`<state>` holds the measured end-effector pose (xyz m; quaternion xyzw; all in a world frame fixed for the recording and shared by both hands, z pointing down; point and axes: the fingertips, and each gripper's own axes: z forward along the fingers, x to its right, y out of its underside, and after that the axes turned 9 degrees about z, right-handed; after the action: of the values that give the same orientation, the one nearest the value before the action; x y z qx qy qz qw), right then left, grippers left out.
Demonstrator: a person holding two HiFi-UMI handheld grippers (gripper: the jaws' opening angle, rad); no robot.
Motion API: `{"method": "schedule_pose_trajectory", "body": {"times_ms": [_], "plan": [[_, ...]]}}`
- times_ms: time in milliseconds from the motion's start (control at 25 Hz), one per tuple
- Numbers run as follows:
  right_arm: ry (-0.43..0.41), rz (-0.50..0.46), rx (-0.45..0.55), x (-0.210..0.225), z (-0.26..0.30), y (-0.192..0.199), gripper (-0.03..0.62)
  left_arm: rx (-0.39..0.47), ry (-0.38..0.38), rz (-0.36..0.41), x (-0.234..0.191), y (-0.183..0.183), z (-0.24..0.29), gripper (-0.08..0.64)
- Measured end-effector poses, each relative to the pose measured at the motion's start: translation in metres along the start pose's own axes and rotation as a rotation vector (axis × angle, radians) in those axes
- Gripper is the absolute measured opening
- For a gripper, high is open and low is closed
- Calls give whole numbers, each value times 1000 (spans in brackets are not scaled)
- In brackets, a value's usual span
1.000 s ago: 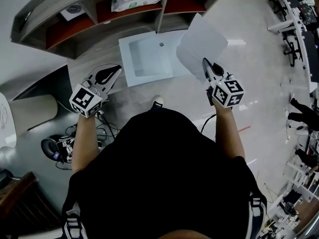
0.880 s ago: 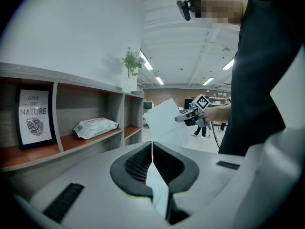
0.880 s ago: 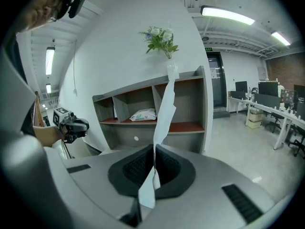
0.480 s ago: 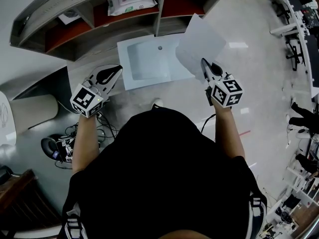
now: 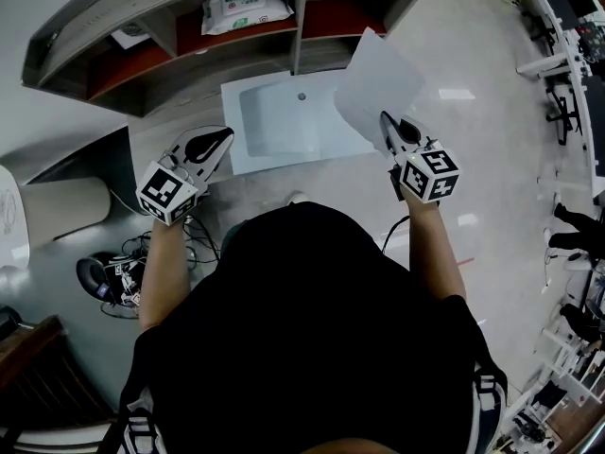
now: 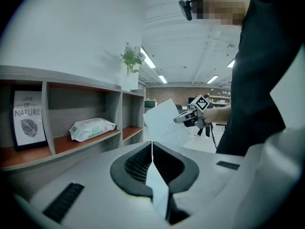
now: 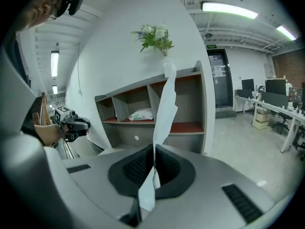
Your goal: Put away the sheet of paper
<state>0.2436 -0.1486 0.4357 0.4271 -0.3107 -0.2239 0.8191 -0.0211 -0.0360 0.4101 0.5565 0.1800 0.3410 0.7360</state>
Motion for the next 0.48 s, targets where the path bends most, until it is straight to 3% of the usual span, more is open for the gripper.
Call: {"method": "schedule_pose_trajectory", "body": {"times_ms": [480], "plan": [[-29, -11, -10, 0, 3, 1, 14, -9, -21, -11, 7, 1, -1, 23]]}}
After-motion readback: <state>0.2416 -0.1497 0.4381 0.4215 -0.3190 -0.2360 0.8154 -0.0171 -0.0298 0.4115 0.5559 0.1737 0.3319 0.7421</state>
